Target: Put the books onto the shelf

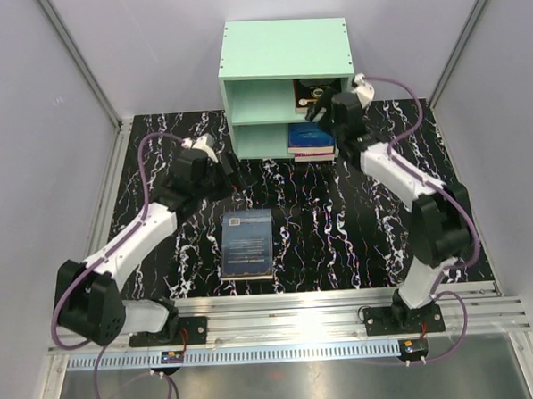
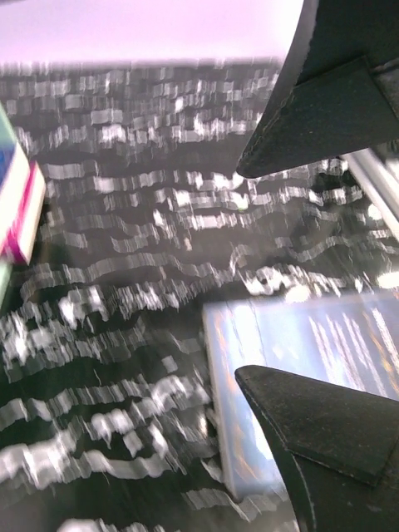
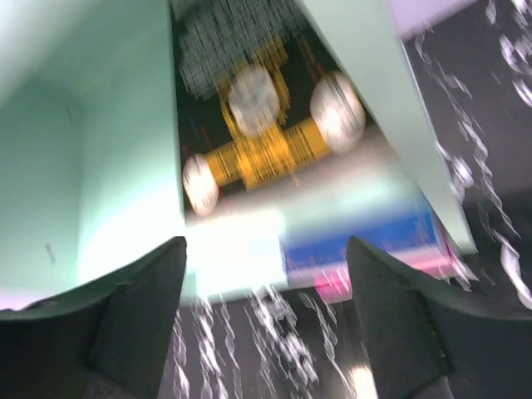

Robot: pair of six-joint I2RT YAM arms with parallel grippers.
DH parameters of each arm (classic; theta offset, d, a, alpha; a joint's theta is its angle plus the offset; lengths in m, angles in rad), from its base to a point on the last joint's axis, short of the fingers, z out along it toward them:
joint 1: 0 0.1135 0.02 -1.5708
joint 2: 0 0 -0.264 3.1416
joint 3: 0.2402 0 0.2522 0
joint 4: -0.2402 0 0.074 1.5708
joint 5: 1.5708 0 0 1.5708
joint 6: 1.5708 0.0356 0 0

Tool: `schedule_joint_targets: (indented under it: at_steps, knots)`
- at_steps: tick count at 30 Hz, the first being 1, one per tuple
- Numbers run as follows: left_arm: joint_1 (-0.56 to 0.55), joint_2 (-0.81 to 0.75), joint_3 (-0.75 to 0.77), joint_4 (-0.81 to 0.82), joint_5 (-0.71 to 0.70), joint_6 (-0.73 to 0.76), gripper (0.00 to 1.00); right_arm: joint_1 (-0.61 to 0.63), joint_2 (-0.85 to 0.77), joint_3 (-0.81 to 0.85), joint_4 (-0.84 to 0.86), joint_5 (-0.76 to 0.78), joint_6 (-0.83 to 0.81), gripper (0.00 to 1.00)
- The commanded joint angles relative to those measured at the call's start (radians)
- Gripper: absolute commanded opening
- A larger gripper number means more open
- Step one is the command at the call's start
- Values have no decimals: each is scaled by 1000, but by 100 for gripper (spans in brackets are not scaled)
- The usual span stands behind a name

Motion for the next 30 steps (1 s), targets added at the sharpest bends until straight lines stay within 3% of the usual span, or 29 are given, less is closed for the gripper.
schedule_joint_targets:
  at_steps: [1,5,8,12,19,30]
  knots:
    - [2,-95,-63,-80,-152,44,99,46,-221,-200,114,-24,-28,86]
    - [11,-176,-172,-184,-222,43,99,138,-526,-457,82,-18,-10,89]
    - [14,-216,-284,-190,-193,21,99,167,-664,-641,10,-85,100,90]
    - [12,-256,-401,-170,-144,-46,99,222,-734,-840,-27,-154,211,90]
    - [14,-242,-496,-167,-143,-54,99,317,-552,-928,131,-306,325,90]
    - [-7,-52,-639,204,89,-100,99,428,-174,-919,477,-429,478,90]
